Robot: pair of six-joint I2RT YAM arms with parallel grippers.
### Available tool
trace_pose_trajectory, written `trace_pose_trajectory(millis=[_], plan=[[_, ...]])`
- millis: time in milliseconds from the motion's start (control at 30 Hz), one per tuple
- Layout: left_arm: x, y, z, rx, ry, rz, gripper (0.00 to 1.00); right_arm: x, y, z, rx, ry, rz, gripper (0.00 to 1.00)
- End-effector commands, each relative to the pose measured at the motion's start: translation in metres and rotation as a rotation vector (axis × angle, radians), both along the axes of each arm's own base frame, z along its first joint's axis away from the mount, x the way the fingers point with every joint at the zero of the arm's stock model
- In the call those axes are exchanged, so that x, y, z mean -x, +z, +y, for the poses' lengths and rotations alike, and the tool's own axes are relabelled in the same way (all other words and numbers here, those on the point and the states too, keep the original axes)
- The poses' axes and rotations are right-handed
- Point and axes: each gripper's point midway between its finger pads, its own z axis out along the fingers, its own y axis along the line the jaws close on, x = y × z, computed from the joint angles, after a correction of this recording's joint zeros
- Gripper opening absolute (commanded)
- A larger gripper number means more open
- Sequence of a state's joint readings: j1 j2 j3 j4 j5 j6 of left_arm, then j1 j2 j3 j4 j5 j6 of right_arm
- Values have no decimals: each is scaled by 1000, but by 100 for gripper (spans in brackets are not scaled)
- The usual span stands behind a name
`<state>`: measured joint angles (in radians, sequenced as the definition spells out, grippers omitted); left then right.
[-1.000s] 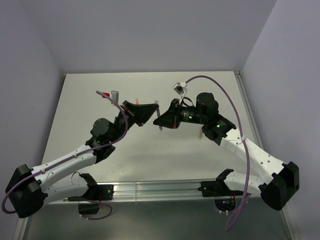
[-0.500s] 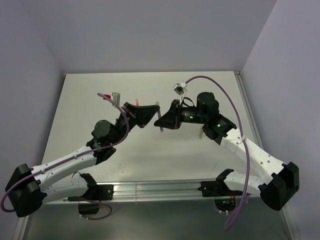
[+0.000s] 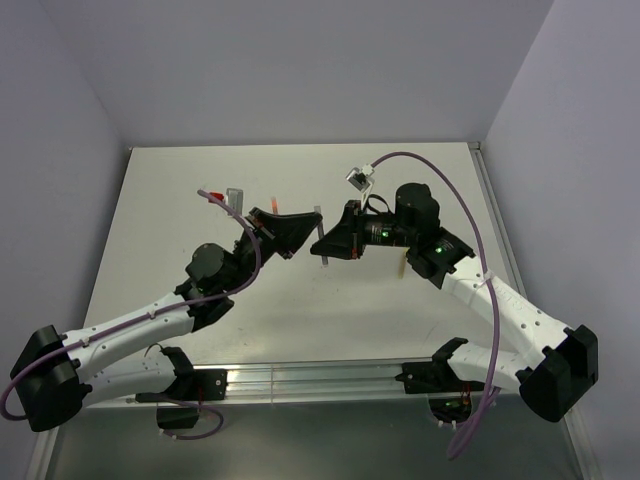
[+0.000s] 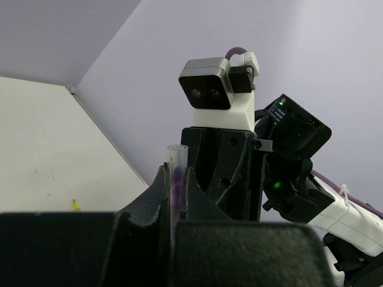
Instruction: Insert the pens into the pen caps
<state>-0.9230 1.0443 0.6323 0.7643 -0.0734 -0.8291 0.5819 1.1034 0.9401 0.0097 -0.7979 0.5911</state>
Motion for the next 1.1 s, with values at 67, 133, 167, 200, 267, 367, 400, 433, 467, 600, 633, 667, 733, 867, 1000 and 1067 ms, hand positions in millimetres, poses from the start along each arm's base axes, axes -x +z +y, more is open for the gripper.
trace_pose_trajectory(millis=[67,133,167,200,267,367,400,433,467,600,633,667,733,867,1000,1067], plan=[[107,-47,-45,-163,-495,10,0,-91,60,-33,-126,-414,-172,0],[108,-49,-46,-167,-495,11,1,-93,61,-35,-127,-420,-175,0],[109,-49,-46,-170,-498,13,0,-92,62,-35,-130,-418,-174,0],[109,-50,-46,-172,-500,15,0,-93,62,-36,-131,-421,-174,0],[110,-52,-47,-177,-501,18,0,-93,63,-37,-132,-424,-174,0],[112,-52,-48,-177,-506,18,0,-95,63,-39,-135,-429,-174,0],[113,-52,-48,-177,-508,21,0,-95,63,-39,-136,-429,-172,0],[114,-54,-49,-180,-509,24,0,-95,64,-40,-136,-431,-174,0],[114,-54,-49,-180,-511,25,0,-96,64,-40,-137,-434,-170,0],[118,-56,-51,-184,-523,29,0,-99,67,-44,-143,-444,-174,0],[120,-57,-52,-185,-529,30,0,-100,67,-45,-144,-446,-173,0],[121,-57,-53,-187,-533,30,0,-101,67,-45,-145,-449,-170,0],[123,-59,-55,-192,-544,32,0,-103,69,-47,-152,-452,-170,0],[129,-63,-58,-199,-560,40,0,-107,72,-53,-162,-464,-169,0],[135,-64,-62,-206,-576,39,0,-110,75,-58,-171,-476,-170,0],[138,-65,-64,-211,-588,39,0,-112,75,-60,-173,-482,-169,0]])
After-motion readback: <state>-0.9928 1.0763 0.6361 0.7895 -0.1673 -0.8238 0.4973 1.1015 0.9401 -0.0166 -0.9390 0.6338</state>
